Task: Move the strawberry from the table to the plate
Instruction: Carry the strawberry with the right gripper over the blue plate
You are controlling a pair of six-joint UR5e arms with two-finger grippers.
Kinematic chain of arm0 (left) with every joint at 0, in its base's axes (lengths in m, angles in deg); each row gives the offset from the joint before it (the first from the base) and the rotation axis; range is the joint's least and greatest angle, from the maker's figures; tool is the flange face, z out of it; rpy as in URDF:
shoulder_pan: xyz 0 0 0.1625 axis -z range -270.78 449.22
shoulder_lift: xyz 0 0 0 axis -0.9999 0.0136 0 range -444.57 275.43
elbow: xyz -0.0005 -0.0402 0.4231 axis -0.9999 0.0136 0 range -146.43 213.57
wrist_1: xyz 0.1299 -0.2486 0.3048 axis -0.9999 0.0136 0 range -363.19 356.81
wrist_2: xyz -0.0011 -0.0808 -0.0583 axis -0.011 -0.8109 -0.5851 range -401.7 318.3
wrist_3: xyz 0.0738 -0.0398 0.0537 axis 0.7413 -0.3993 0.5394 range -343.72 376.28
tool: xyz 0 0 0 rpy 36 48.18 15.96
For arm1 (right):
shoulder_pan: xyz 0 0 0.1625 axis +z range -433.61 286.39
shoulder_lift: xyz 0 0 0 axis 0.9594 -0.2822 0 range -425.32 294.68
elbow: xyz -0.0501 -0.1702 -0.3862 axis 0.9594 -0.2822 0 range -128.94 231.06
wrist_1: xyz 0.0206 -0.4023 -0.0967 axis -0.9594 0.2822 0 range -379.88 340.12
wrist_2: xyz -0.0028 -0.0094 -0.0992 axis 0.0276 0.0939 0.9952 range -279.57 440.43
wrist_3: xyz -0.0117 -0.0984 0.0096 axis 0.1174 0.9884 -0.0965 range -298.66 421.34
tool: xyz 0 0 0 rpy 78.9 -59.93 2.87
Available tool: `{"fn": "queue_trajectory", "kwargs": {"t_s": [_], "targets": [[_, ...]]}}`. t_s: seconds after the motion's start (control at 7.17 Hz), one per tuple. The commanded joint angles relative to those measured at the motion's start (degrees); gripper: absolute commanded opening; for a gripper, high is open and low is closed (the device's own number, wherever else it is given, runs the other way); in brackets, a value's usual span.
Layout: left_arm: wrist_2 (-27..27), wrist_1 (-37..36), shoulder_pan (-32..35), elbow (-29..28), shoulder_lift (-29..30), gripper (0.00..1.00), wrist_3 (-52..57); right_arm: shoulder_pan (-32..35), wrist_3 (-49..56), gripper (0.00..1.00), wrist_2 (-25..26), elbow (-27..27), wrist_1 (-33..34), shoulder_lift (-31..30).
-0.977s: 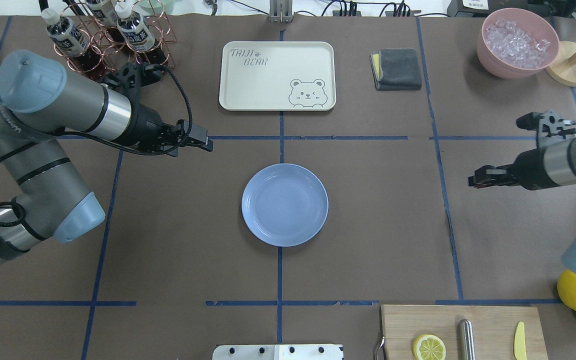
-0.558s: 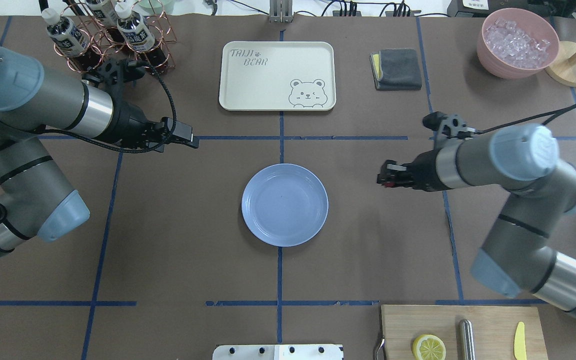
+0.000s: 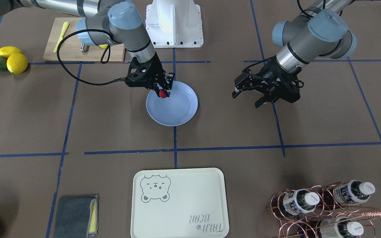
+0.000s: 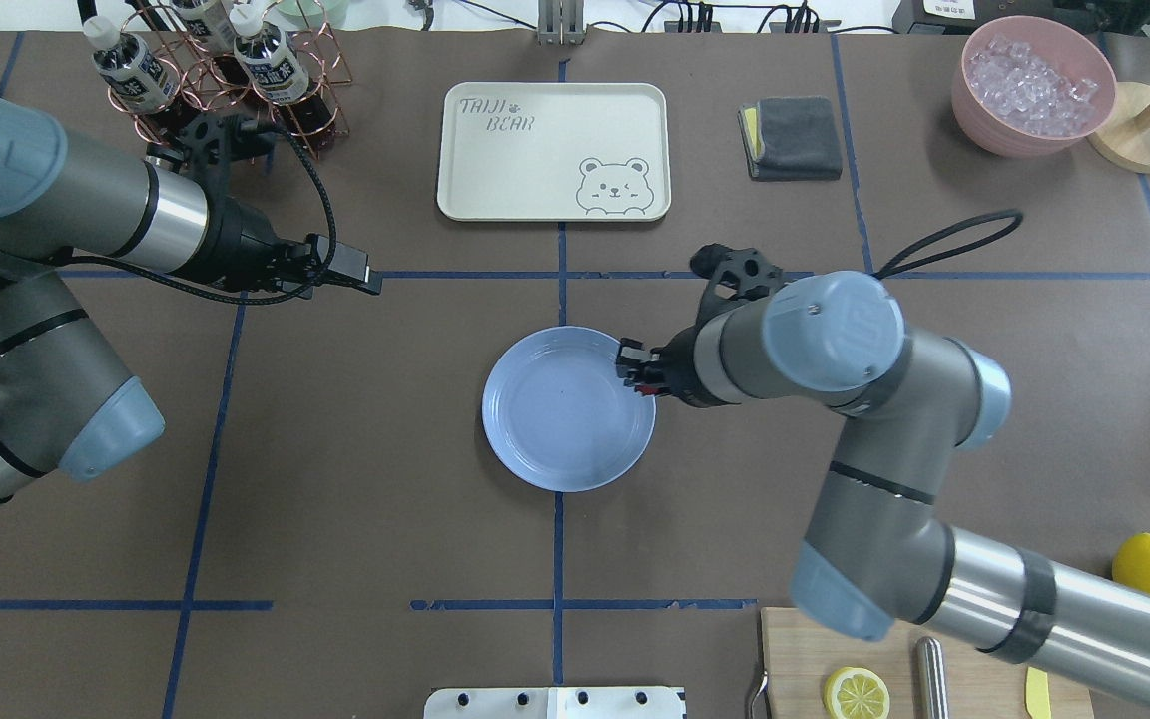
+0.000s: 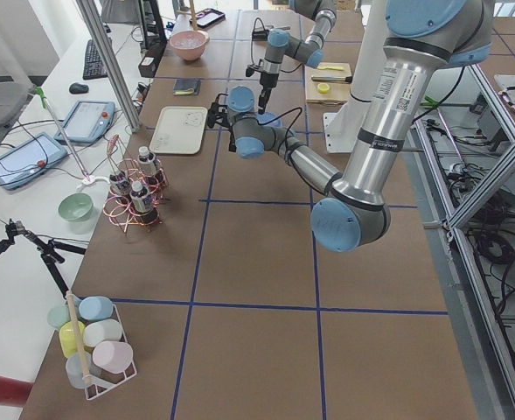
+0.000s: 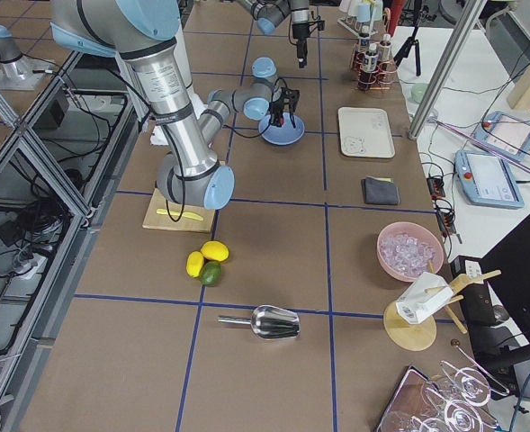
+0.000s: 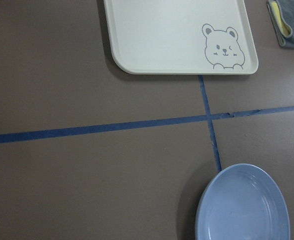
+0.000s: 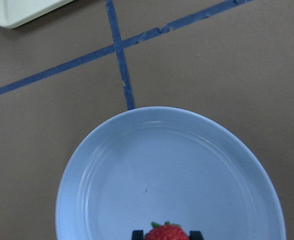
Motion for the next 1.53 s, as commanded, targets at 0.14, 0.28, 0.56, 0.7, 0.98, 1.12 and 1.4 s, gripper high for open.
{"fn": "queue_trajectory", "kwargs": {"t_s": [0.14,0.28,0.56,0.7,0.98,1.12,1.4], "targets": [[0.1,0.0,0.0,0.0,-0.2,1.00,0.2,-1.2,-0.1,0.00,0.5,-5.3,0.4,3.5],[0.1,0.0,0.0,0.0,-0.1,1.00,0.1,-1.2,0.1,0.00,0.5,-7.2,0.5,4.5],[0.1,0.0,0.0,-0.1,-0.2,1.00,0.2,-1.2,0.4,0.00,0.5,-7.5,0.8,4.8],[0.1,0.0,0.0,0.0,-0.2,1.00,0.1,-1.2,0.6,0.00,0.6,-7.9,0.8,4.8],[0.1,0.0,0.0,0.0,-0.2,1.00,0.2,-1.2,0.9,0.00,0.6,-9.2,1.5,5.5],[0.1,0.0,0.0,-0.1,-0.2,1.00,0.1,-1.1,1.0,0.00,0.6,-9.2,3.6,6.4],[0.1,0.0,0.0,-0.2,-0.2,1.00,0.2,-1.1,1.0,0.00,1.1,-9.3,4.0,6.5]]}}
